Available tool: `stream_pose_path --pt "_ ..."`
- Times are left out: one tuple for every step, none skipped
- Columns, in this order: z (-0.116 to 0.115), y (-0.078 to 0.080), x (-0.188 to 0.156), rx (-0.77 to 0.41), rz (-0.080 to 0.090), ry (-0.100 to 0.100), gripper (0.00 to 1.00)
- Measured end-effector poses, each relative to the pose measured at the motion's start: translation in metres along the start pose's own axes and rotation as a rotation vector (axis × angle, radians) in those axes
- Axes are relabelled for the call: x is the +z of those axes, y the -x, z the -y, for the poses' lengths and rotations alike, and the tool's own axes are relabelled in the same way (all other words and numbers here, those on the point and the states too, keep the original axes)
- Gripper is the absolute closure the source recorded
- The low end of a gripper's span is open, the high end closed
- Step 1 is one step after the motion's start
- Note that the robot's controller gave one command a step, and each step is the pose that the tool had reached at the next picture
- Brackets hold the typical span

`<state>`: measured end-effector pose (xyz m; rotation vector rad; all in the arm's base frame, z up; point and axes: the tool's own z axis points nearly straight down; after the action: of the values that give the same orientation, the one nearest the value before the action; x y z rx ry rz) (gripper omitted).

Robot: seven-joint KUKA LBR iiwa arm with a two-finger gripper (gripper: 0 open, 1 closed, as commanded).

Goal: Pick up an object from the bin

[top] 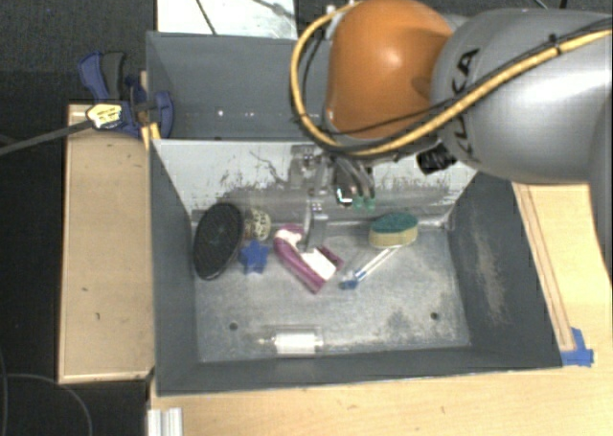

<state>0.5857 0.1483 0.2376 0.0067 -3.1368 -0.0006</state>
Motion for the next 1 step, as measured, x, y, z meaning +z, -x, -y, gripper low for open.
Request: stream_pose_path --pt "-0.0765 -0.0005 0.1619 -0.726 0.021 0.001 0.00"
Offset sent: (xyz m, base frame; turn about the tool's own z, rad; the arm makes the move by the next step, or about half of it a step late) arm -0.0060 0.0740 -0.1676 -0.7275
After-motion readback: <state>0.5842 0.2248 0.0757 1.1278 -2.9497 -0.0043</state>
